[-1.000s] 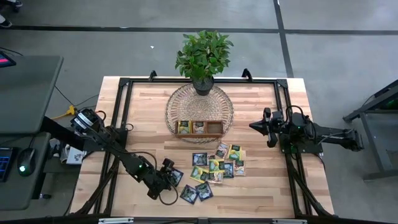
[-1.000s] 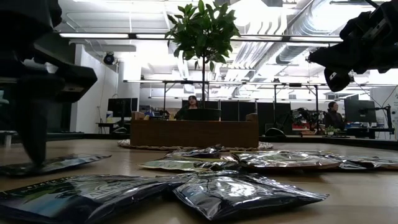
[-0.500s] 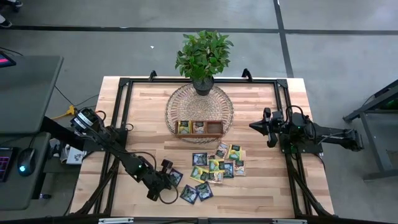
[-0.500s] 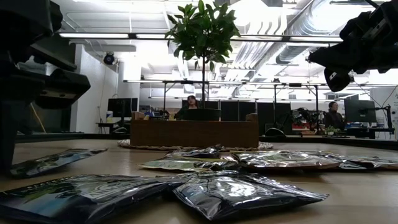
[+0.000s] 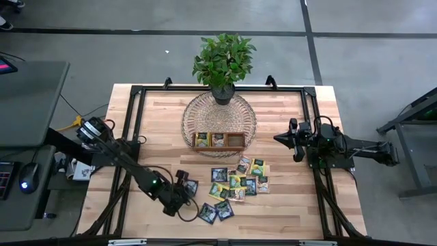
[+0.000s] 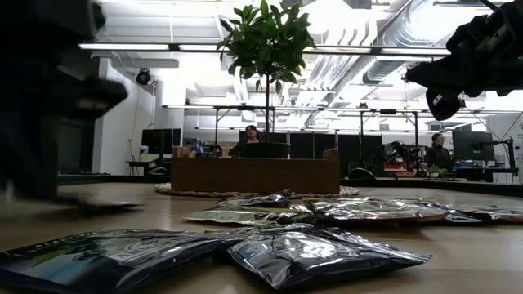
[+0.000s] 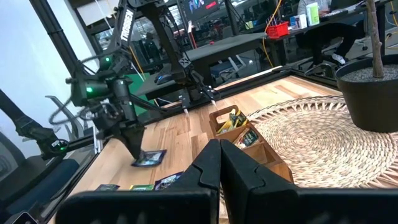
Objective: Pick & Place Tea
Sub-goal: Put the violet tea bag into the right section of the wooden organizer
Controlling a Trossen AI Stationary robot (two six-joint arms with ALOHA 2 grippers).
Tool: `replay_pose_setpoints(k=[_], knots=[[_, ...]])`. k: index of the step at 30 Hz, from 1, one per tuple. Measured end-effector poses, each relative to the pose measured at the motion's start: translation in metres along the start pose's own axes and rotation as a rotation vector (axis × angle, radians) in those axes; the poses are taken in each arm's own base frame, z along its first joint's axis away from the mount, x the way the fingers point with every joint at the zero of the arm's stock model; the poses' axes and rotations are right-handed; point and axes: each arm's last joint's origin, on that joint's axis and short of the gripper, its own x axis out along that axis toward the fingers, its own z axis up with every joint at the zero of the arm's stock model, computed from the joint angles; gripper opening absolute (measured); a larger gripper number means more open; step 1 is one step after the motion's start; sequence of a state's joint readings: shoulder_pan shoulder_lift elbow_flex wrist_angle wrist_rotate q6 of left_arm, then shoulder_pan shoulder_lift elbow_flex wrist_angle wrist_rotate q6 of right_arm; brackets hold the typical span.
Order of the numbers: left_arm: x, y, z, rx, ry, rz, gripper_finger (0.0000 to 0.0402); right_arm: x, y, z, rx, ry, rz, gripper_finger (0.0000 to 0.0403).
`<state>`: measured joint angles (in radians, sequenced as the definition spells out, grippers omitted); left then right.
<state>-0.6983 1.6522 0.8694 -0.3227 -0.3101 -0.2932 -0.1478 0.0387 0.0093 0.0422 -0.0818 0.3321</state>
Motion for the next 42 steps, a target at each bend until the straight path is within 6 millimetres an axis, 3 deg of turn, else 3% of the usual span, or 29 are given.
replay_pose_setpoints(k=[16, 38, 42], knots=[[-0.032, 0.004, 0.032, -0.013, -0.130, 0.053, 0.0000, 0.000, 0.000, 0.000, 0.000, 0.000, 0.000, 0.0000], [-0.033, 0.006, 0.028, -0.324, -0.123, 0.102, 0.0000, 0.000, 0.000, 0.000, 0.000, 0.000, 0.000, 0.0000], [-0.032, 0.007, 0.027, -0.392, -0.118, 0.103, 0.0000, 0.000, 0.000, 0.000, 0.064, 0.000, 0.000, 0.0000]])
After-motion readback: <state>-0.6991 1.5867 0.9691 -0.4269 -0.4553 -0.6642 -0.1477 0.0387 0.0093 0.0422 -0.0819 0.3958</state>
